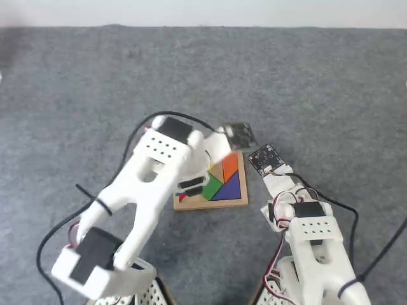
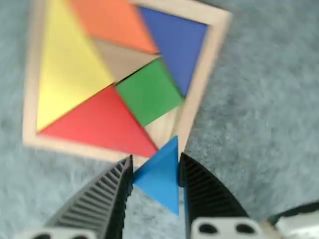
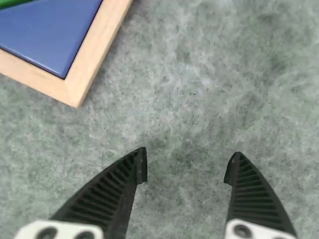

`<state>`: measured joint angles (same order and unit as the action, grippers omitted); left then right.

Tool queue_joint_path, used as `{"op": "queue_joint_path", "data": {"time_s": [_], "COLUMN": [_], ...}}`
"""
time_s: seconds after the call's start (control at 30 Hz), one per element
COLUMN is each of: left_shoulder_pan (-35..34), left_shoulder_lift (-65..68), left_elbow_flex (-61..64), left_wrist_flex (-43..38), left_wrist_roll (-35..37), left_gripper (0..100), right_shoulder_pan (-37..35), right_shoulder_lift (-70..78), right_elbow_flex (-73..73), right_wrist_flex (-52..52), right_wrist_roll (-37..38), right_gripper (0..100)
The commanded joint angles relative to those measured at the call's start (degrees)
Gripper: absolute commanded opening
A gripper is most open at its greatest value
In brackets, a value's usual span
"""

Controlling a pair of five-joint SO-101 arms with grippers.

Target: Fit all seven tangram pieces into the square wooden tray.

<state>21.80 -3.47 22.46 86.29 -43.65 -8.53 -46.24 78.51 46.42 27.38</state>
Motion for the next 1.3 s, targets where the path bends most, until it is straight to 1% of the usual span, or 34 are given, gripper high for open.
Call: {"op": "queue_joint_path", "data": {"time_s": [0.0, 0.13, 0.23, 0.33, 0.6, 0.8, 1.1, 1.27], "left_shoulder_pan": [1.1, 1.4, 2.4, 2.7, 2.7, 2.8, 2.4, 0.5], "left_shoulder_lift": [1.5, 4.8, 6.2, 5.7, 5.0, 4.9, 4.8, 4.8], "left_elbow_flex": [0.5, 5.3, 7.6, 8.6, 9.5, 9.2, 8.9, 5.5], "left_wrist_flex": [-3.5, -12.0, -14.4, -14.7, -14.4, -12.9, -13.0, -12.7], "left_wrist_roll": [-4.9, -5.1, -5.4, -7.4, -7.5, -7.5, -7.5, -6.9], "left_gripper": [9, 9, 9, 9, 10, 16, 17, 17], "right_shoulder_pan": [-0.4, -0.4, -0.4, -0.4, -0.4, -0.4, -0.4, -0.4], "right_shoulder_lift": [-1.4, -1.5, -1.5, -1.5, -1.5, -1.5, -1.5, -1.5], "right_elbow_flex": [-0.4, -0.4, -0.4, -0.4, -0.4, -0.4, -0.4, -0.4], "right_wrist_flex": [-0.8, -0.8, -0.8, -0.8, -0.8, -0.8, -0.8, -0.8], "right_wrist_roll": [0.7, 0.7, 0.7, 0.7, 0.7, 0.7, 0.7, 0.7], "right_gripper": [26.3, 26.3, 26.3, 26.3, 26.3, 26.3, 26.3, 26.3]}}
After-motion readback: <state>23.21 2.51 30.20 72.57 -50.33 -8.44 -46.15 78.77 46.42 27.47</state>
